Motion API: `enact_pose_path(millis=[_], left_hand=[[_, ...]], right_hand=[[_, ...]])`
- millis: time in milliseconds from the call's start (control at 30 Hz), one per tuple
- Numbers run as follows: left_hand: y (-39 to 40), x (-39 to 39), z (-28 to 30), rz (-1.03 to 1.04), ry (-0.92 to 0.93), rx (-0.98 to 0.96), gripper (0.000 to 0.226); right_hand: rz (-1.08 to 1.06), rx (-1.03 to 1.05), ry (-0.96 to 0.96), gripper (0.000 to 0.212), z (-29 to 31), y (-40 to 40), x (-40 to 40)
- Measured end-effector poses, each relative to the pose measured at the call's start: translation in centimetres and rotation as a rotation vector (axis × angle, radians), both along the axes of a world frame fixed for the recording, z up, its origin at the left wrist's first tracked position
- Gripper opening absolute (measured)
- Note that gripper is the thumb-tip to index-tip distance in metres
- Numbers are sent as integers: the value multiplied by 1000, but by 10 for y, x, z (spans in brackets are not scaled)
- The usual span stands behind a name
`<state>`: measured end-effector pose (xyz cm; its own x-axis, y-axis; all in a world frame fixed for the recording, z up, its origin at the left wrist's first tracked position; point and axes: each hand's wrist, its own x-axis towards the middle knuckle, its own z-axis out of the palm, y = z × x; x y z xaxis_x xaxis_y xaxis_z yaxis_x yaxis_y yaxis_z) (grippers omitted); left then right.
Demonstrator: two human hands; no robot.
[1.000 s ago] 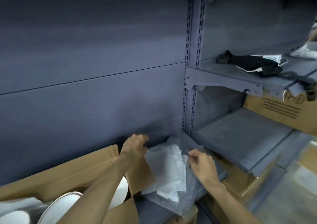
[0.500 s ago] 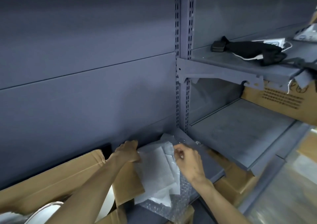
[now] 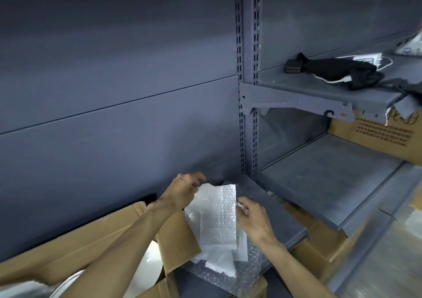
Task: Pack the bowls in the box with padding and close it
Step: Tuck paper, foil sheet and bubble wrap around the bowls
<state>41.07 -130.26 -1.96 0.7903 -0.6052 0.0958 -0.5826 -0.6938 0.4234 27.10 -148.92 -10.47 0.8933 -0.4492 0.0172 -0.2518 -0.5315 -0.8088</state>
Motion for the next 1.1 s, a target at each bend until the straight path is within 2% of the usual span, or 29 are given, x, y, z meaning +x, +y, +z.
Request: enact_pose_path(millis=[100,300,433,533,667,867,1000,1100], left_hand=[[5,-4,13,-10,-111,-81,41],[42,-31,87,-77,-523,-319,30],[98,-47,136,39,-615,-402,37],[151,-61,154,156,-634,-408,38],[228,-85,153,290,-653,-371,39],[314,-125,119,441,-613,-337,43],[344,-144,99,519,-596,-405,37],[355,-153,95,576,-629,-478,38]], right_hand=[[-46,81,-109,15,4,0,0],[-170,247,-408,18,20,14,2],[-160,380,-612,20,44,44,5],[-191,501,-729,13,65,75,14],[-43,553,-758,21,89,130,23],[127,496,-739,17,93,205,28],[144,469,-650,6,76,227,27],[168,475,-626,10,67,234,26]])
